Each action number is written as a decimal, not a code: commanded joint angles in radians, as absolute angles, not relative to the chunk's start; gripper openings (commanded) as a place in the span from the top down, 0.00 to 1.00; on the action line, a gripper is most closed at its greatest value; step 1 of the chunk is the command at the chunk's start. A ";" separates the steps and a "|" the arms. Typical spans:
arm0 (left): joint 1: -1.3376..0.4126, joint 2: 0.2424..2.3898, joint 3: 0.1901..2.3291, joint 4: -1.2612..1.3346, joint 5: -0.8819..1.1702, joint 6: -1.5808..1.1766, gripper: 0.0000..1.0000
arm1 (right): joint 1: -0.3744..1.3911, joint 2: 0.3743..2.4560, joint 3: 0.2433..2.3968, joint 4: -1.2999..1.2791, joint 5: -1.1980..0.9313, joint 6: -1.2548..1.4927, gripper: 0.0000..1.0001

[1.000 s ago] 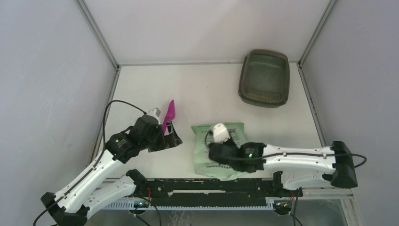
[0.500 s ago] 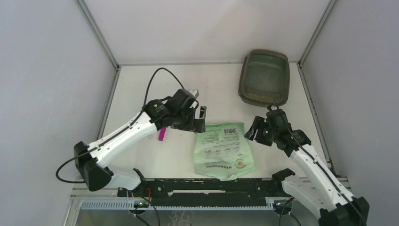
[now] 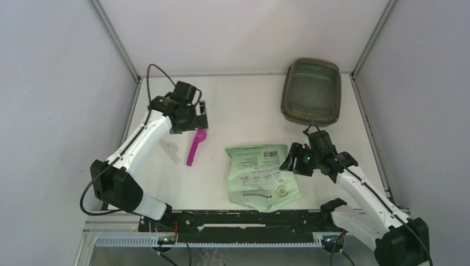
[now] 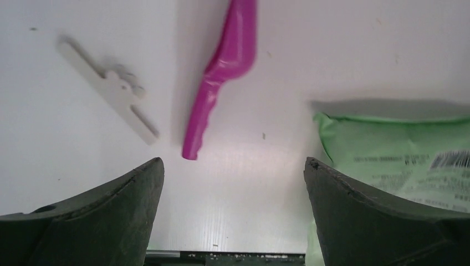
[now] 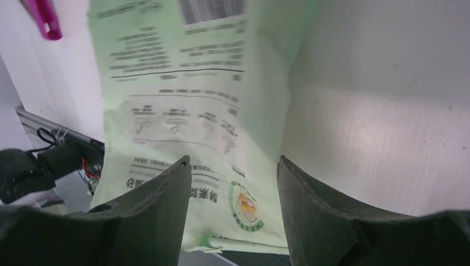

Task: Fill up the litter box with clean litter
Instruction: Pick up the spatula from the center of the board.

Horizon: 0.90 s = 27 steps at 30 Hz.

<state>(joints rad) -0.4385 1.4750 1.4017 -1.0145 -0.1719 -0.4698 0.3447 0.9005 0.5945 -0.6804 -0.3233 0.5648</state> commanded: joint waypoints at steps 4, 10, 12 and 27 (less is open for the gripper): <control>-0.293 1.288 1.302 -0.920 -0.209 -0.500 0.00 | 0.644 1.105 0.978 -0.671 -0.100 0.543 0.35; -0.253 1.057 1.133 -0.931 -0.123 -0.554 0.00 | 0.754 1.448 1.314 -0.591 -0.116 0.623 0.34; -0.252 0.975 1.071 -0.937 -0.114 -0.579 0.00 | 0.776 1.604 1.469 -0.619 -0.148 0.634 0.34; -0.207 0.574 0.984 -1.063 -0.071 -0.646 0.00 | 0.987 2.289 2.221 -0.923 0.047 0.796 0.36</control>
<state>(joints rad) -0.2153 0.6075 1.0023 -1.0401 -0.1196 -0.6273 0.9764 2.2608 2.1342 -0.8562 -0.0360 0.7162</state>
